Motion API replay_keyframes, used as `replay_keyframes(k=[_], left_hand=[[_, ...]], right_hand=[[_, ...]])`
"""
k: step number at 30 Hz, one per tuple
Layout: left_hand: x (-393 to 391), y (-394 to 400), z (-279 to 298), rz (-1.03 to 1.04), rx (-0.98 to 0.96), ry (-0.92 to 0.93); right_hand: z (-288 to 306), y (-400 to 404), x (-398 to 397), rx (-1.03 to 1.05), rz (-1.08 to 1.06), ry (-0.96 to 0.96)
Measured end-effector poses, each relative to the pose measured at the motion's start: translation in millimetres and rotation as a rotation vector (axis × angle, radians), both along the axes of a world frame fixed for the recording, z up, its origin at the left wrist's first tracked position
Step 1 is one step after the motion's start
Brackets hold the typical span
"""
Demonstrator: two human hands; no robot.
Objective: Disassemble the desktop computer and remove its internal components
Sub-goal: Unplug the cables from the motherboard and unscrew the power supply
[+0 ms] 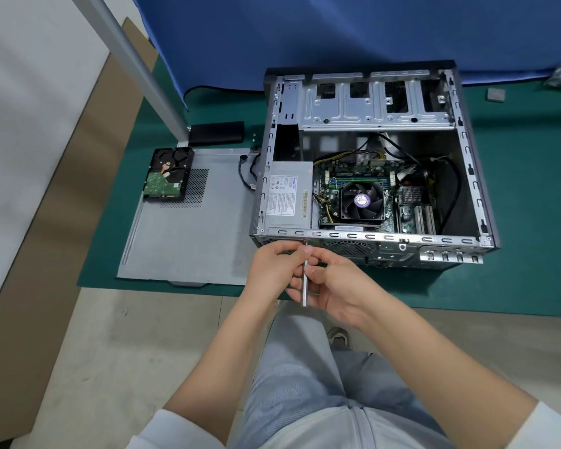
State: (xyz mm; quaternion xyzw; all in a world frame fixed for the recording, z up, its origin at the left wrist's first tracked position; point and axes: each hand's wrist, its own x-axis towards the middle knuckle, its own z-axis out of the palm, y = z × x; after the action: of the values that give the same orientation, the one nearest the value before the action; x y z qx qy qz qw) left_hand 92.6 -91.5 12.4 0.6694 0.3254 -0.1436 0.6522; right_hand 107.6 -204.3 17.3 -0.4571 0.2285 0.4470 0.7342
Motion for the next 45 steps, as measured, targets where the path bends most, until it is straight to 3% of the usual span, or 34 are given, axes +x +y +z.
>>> replay_keyframes(k=[15,22,32,37,41,45], left_hand=[[1.6,-0.1,2.1,0.063,-0.101,0.038],[4.6,4.1,2.5,-0.057,0.009,0.082],[19.0,2.1,-2.0,-0.003,-0.148,0.221],[16.7,2.8,-3.5,0.012,-0.299,0.183],[14.6,0.6,-11.7,0.032,-0.323,0.166],[12.9,0.3,-16.1,0.08,-0.389,0.147]], right_hand=[[5.8,-3.8,6.0,0.054,-0.013,0.081],[3.7,-1.7,2.9,0.039,-0.089,0.123],[0.8,1.2,4.9,-0.132,-0.071,0.045],[-2.8,-1.6,3.7,-0.144,-0.058,0.037],[-2.8,-9.9,0.3,-0.069,0.134,0.017],[-4.1,-10.2,-1.2,-0.093,0.168,-0.02]])
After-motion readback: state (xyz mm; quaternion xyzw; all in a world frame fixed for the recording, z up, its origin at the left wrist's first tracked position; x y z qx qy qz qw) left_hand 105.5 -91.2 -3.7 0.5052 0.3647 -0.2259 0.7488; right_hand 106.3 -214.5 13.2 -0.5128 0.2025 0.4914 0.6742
